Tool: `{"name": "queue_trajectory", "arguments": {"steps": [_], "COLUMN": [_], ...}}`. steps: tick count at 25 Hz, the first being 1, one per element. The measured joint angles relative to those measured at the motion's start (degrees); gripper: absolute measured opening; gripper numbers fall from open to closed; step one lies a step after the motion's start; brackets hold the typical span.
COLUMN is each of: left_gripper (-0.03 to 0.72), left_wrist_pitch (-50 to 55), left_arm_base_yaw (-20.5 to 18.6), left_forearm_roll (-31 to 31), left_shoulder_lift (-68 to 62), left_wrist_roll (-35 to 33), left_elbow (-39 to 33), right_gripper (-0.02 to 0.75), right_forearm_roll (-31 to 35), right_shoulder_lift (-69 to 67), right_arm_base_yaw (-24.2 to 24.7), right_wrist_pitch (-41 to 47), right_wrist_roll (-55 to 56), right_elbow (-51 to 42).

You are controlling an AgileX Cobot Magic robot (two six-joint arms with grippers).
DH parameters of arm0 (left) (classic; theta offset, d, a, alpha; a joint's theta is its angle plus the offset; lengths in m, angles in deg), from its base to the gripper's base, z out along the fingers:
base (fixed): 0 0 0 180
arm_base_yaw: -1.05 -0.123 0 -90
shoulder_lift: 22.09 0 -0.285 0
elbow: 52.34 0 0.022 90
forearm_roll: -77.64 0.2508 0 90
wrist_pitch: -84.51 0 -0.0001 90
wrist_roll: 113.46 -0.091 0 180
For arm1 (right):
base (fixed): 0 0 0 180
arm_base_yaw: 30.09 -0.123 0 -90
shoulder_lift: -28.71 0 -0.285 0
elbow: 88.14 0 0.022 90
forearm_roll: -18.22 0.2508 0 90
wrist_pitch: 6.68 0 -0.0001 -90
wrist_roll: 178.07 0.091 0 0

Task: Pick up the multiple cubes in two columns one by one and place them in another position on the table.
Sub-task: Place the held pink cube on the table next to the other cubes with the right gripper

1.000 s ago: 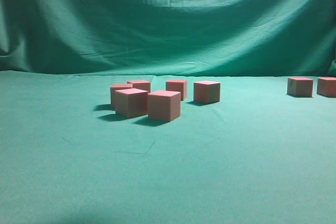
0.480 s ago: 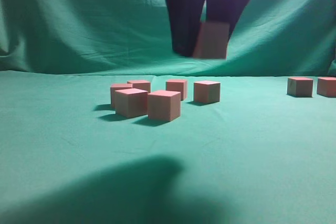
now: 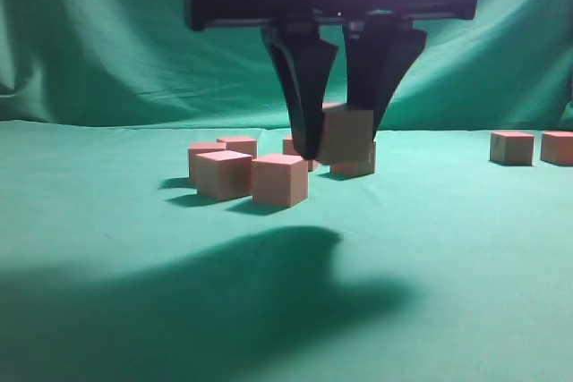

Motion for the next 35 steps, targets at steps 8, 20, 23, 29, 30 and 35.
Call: {"name": "queue_trajectory", "arguments": {"steps": [8,20,23,29,30,35], "left_gripper": [0.000,0.000,0.000,0.000,0.000,0.000], "left_wrist_pitch": [0.0,0.0,0.0,0.0,0.0,0.0], "left_arm_base_yaw": [0.0,0.0,0.0,0.0,0.0,0.0], "left_forearm_roll": [0.0,0.0,0.0,0.0,0.0,0.0], "left_shoulder_lift": [0.0,0.0,0.0,0.0,0.0,0.0], "left_wrist_roll": [0.0,0.0,0.0,0.0,0.0,0.0], "left_elbow": [0.0,0.0,0.0,0.0,0.0,0.0], "right_gripper": [0.271,0.271,0.271,0.271,0.271,0.271], "right_forearm_roll": [-1.0,-1.5,-1.5,-1.5,-1.5,-1.5], "right_shoulder_lift": [-2.0,-4.9,-4.9,-6.1,-6.1,-6.4], "right_arm_base_yaw": [1.2,2.0,2.2,2.2,2.2,2.2], "right_wrist_pitch": [-2.8,-4.7,-5.0,-5.2,-5.2,-5.7], "right_wrist_roll": [2.2,2.2,2.3,2.3,2.3,2.1], "right_elbow": [0.0,0.0,0.0,0.0,0.0,0.0]}}
